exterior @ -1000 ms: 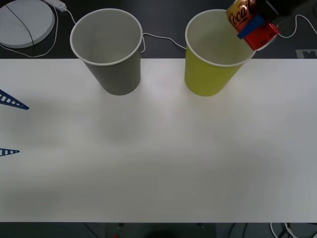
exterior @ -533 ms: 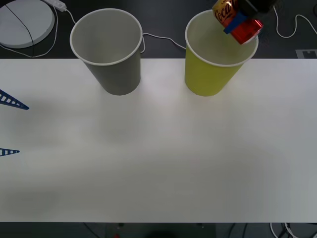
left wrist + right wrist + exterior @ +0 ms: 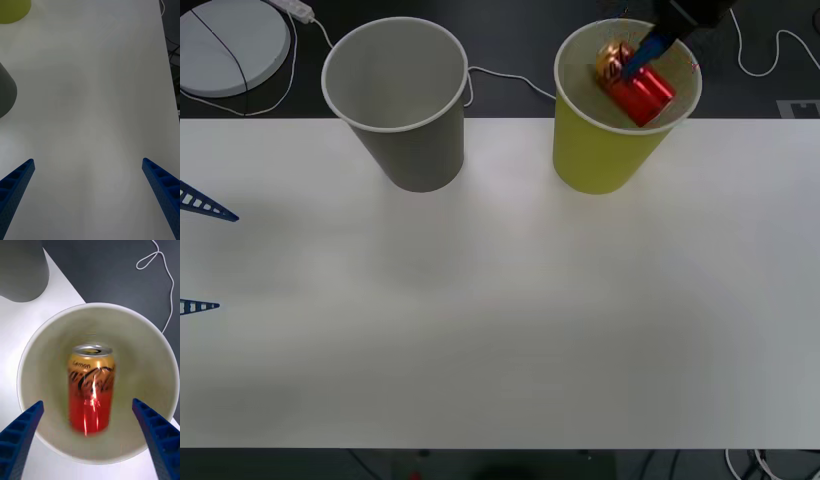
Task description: Put the can into the green bin and the plastic bottle into the gray bin
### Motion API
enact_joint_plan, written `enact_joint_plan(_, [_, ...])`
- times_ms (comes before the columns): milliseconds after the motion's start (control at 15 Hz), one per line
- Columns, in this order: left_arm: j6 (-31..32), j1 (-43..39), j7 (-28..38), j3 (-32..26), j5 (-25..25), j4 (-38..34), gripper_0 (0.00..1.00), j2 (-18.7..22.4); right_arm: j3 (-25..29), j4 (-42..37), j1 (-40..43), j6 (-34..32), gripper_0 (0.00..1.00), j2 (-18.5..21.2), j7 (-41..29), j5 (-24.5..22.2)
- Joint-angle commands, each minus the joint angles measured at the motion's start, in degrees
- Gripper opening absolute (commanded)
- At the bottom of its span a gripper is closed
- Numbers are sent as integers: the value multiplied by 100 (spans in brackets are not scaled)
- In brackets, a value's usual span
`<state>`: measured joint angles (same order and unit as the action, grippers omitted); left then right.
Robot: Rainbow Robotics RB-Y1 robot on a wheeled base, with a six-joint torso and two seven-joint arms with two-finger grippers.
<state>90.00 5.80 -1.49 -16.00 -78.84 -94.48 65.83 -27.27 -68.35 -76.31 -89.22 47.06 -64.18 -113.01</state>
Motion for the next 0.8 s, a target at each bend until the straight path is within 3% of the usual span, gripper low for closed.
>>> enact_joint_plan(67, [0, 0, 0, 0, 0, 0, 100, 0, 2, -30, 3, 1, 100, 93, 37, 95])
enact_joint_plan(400, [0, 0, 0, 0, 0, 0, 100, 0, 2, -170, 29, -78, 100, 524, 178, 833])
enact_joint_plan(533, [0, 0, 0, 0, 0, 0, 100, 0, 20, -645, 284, -78, 100, 866, 257, 1176])
enact_joint_plan(800, [0, 0, 0, 0, 0, 0, 100, 0, 697, -1673, 1180, -78, 100, 1446, 459, 1739])
